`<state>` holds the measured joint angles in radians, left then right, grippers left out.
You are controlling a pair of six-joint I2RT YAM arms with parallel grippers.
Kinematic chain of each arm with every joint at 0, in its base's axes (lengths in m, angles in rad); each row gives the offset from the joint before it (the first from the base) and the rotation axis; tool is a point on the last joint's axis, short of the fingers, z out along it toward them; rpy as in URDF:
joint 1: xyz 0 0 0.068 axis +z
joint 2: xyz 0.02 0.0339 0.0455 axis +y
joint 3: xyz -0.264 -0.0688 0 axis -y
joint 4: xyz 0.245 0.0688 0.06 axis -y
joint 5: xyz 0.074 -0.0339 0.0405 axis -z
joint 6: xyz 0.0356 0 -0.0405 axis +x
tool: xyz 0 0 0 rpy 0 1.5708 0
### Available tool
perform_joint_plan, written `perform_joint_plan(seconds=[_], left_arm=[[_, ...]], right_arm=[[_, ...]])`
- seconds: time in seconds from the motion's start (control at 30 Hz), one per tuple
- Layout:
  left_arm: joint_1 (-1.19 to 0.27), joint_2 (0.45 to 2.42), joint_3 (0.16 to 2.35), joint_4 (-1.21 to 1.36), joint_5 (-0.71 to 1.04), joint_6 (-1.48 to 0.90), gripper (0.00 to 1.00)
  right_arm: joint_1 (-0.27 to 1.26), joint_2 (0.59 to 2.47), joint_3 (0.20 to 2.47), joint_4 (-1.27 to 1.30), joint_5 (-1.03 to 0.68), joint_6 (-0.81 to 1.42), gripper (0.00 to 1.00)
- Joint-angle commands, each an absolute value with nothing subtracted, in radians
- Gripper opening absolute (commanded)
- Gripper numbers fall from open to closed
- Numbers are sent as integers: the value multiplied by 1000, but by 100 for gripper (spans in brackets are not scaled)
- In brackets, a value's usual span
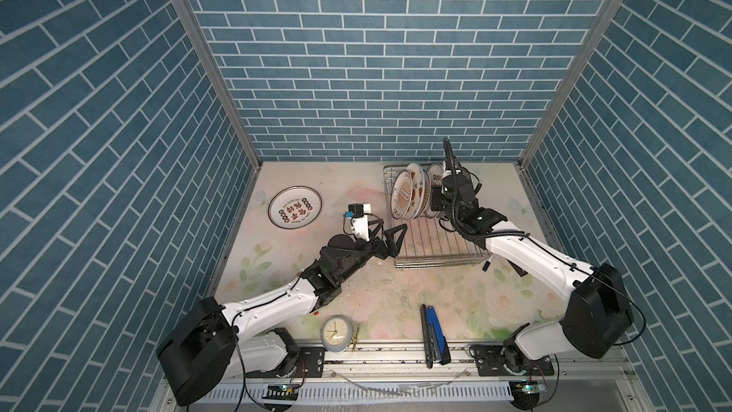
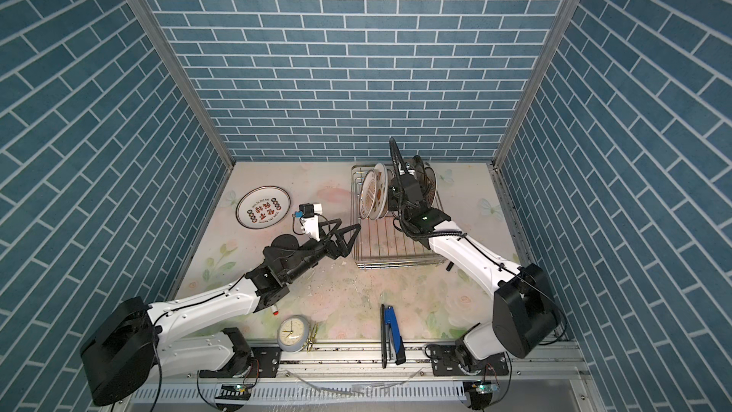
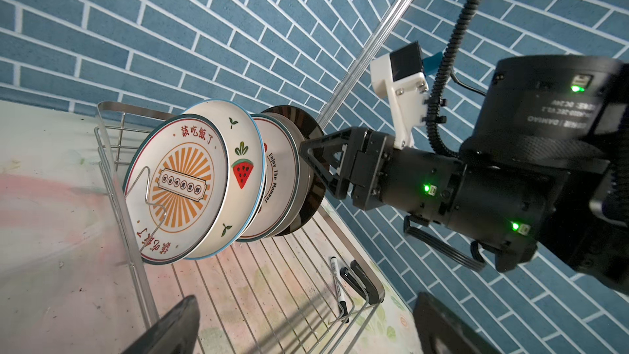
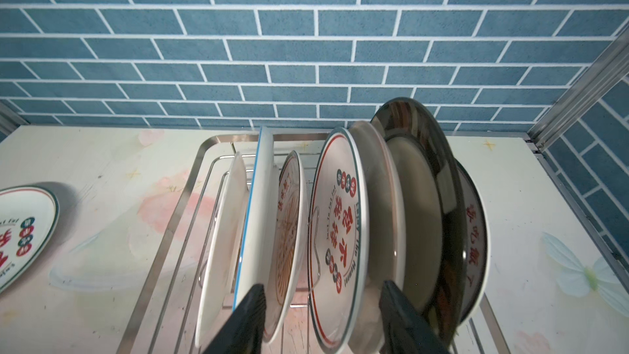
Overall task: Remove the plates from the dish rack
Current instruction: 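Close the right gripper on the rim of the next white plate in the rack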
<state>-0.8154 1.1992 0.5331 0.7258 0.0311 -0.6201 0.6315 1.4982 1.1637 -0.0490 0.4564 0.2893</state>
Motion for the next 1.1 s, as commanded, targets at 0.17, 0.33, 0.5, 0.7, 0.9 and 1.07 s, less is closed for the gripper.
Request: perform_joint_plan(seconds=[0.17,0.33,0.5,0.7,0.9,1.07], left_arm=[[-821,1205,536,741,23,-613,100],[-821,1216,543,752,17,-610,100],[-821,1235,551,760,24,-618,100],[-821,1242,556,758,11,-632,100],[-821,1274,566,772,14,-644,100],[-821,1280,600,717,43,-603,100]], right_arm=[[585,1617,1333,-195,487,313,34],[567,1666,1382,-226,498,311,32],[564,1715,1431,-238,495,304,21],[566,1749,1453,-252,583,305,21],[568,1756,1446,-232,568,307,19],[574,1775,1454,-231,572,313,15]])
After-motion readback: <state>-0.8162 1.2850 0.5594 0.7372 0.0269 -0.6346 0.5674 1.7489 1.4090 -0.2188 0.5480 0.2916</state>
